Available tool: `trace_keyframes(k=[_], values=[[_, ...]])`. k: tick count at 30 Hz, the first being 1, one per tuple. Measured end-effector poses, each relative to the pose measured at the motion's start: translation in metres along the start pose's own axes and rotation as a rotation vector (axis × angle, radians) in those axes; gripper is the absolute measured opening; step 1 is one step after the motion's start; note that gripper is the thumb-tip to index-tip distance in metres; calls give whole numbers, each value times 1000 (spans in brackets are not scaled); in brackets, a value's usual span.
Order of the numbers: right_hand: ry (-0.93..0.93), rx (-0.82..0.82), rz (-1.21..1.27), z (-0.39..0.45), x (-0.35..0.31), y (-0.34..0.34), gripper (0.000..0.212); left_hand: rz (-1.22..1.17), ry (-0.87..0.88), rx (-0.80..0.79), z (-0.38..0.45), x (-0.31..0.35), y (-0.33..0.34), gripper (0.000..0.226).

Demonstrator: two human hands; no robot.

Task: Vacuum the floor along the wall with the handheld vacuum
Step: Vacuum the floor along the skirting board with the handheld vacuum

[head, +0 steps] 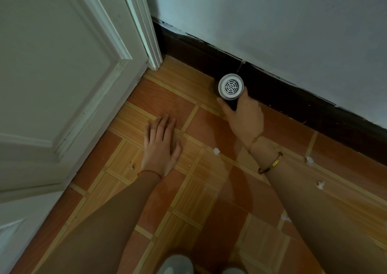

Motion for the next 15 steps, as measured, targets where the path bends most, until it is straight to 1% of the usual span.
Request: trace_keyframes(k=[2,6,8,10,12,15], values=[[-8,-19,61,4,-1,2,62,-2,-3,2,0,-1,-1,61],[38,12,106,2,8,-5,62,9,-6,-5,0,-2,0,60],[27,-48,159,-2,10,-4,60,13,-8,-12,0,-1,1,60],[19,-143,207,-9,9,-1,59,21,-7,-20,0,-1,2,60],[12,-162,179,-20,8,-2,59,15,-4,-19,0,-1,1,61],[42,-118,117,-39,12,-13,59,20,1,-17,0,0,0,61]])
Point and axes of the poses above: each hand's wrist, its own z-axis towards the middle knuckle, its own y-axis out of the palm, x = y × z, the point moved 7 cm from there along z, towards the middle knuckle, and after that the axes turned 3 degrees about -y, right-handed, at the moved point
